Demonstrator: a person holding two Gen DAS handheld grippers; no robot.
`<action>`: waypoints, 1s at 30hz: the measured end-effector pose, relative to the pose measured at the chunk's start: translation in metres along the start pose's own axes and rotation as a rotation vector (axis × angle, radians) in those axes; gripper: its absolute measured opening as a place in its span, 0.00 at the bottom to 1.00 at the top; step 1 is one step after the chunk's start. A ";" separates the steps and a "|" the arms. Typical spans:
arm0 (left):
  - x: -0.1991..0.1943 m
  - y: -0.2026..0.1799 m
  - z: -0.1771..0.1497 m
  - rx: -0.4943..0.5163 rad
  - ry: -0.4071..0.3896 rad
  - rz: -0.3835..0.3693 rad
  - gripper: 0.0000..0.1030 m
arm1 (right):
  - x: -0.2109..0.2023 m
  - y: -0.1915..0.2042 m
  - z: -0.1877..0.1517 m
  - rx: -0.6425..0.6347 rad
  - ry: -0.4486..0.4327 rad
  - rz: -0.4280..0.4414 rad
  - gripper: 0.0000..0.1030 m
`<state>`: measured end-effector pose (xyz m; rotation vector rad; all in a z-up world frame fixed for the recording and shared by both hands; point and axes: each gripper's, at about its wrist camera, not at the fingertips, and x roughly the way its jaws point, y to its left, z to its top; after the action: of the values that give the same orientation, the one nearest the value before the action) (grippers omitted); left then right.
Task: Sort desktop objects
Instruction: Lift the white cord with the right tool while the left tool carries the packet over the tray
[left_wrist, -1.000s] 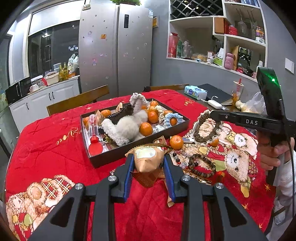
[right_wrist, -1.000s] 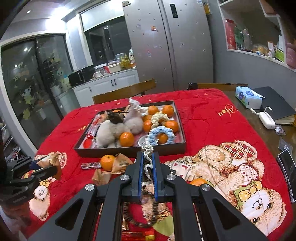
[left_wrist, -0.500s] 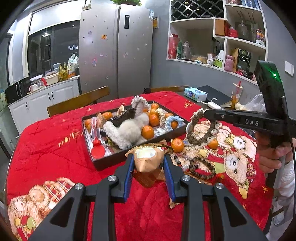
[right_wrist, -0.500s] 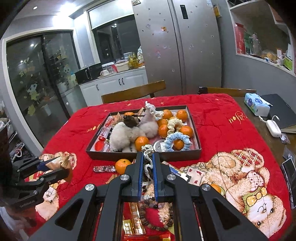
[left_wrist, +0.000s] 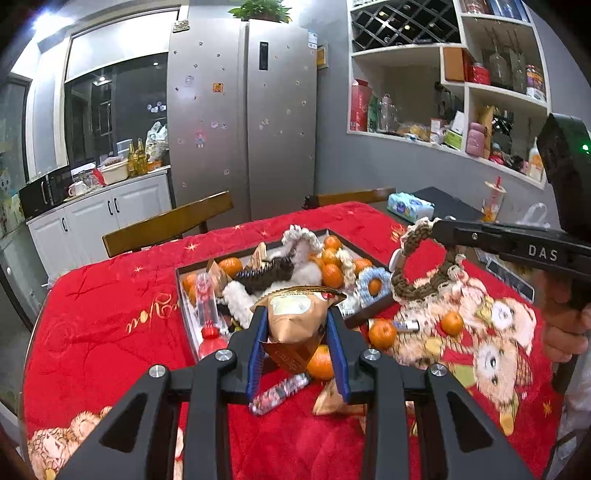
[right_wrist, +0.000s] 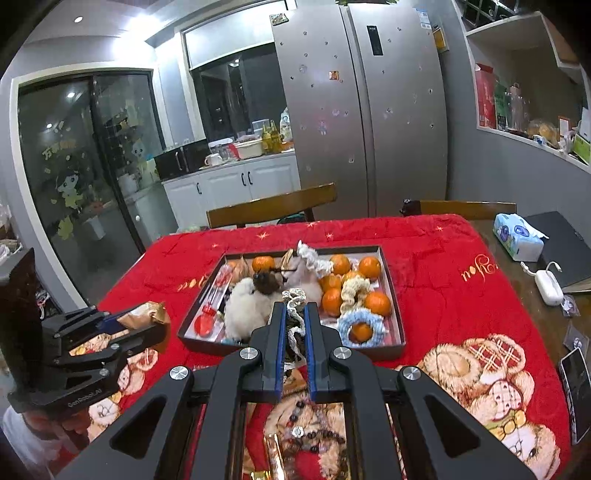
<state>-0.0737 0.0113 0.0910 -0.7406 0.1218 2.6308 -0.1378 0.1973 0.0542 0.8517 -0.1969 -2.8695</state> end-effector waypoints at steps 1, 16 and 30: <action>0.005 -0.001 0.003 0.000 0.002 -0.005 0.31 | 0.002 -0.002 0.003 0.006 0.001 0.002 0.09; 0.079 -0.047 0.035 -0.007 0.038 -0.085 0.31 | 0.025 -0.032 0.031 0.049 -0.029 -0.016 0.09; 0.138 -0.068 0.045 -0.020 0.091 -0.059 0.31 | 0.073 -0.064 0.045 0.055 -0.009 -0.046 0.10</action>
<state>-0.1757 0.1312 0.0599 -0.8579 0.0980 2.5462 -0.2299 0.2509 0.0425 0.8639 -0.2620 -2.9241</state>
